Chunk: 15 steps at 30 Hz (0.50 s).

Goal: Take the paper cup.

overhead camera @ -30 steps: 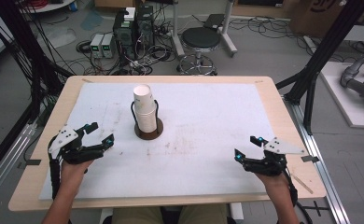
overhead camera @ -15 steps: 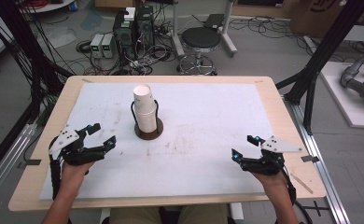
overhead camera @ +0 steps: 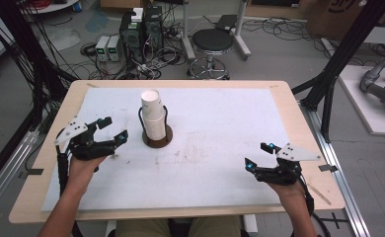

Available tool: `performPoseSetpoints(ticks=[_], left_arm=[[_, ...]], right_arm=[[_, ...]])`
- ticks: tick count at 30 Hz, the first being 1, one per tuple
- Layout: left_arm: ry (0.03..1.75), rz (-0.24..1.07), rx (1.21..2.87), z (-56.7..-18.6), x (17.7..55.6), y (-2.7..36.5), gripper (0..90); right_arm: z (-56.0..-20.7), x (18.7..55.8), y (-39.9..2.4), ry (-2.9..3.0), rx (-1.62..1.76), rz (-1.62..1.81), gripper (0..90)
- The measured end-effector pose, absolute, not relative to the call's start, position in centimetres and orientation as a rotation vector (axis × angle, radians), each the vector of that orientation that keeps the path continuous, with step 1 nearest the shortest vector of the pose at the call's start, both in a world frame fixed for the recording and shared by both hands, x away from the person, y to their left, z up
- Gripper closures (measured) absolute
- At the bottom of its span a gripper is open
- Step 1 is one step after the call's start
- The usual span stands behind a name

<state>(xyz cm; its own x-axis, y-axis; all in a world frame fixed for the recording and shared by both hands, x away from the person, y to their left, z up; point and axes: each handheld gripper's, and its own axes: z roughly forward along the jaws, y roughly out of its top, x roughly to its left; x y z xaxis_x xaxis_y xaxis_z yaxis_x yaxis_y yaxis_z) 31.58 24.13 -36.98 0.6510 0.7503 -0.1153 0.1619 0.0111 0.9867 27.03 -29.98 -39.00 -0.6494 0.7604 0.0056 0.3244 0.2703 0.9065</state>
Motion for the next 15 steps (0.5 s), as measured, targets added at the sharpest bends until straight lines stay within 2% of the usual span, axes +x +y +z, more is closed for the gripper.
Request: performPoseSetpoints(ticks=[15], left_arm=[[0.744, 0.501, 1.639, -32.8, 36.6, 20.7, 16.9]], right_arm=[[-38.9, 27.1, -29.5, 2.138, 0.962, 1.344, 19.5]])
